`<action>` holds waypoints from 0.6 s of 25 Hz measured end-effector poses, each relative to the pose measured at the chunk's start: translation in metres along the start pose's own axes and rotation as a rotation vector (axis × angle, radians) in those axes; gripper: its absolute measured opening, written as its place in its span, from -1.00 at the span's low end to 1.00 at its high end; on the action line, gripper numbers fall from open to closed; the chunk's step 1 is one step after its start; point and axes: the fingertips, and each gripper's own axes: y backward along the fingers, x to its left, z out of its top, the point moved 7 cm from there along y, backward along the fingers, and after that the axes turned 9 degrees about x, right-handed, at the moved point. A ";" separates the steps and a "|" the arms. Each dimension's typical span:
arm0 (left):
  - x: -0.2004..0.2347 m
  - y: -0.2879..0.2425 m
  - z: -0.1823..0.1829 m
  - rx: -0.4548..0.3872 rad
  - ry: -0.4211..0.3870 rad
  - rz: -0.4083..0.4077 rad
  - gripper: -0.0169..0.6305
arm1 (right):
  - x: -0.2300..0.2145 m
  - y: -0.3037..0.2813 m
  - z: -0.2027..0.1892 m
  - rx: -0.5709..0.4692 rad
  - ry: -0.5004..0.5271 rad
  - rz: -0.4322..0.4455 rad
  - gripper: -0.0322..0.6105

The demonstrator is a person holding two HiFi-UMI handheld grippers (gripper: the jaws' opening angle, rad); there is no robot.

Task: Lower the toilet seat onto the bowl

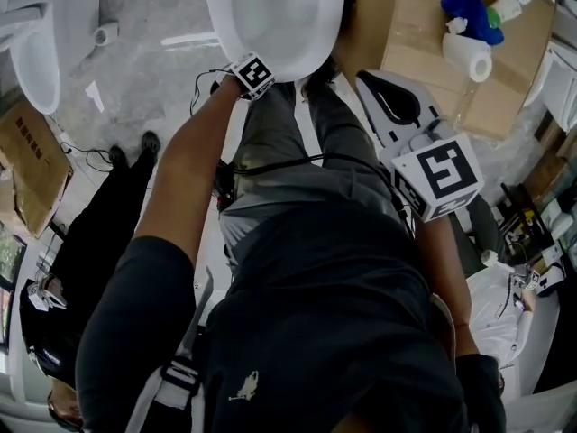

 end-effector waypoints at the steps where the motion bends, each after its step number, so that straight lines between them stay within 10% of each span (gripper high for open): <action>1: 0.004 -0.001 0.002 0.000 -0.006 0.017 -0.93 | -0.002 -0.001 0.000 0.000 0.000 -0.001 -0.88; 15: 0.004 0.055 -0.021 -0.041 0.130 -0.089 -0.93 | 0.005 0.008 0.015 -0.034 0.016 0.130 -0.88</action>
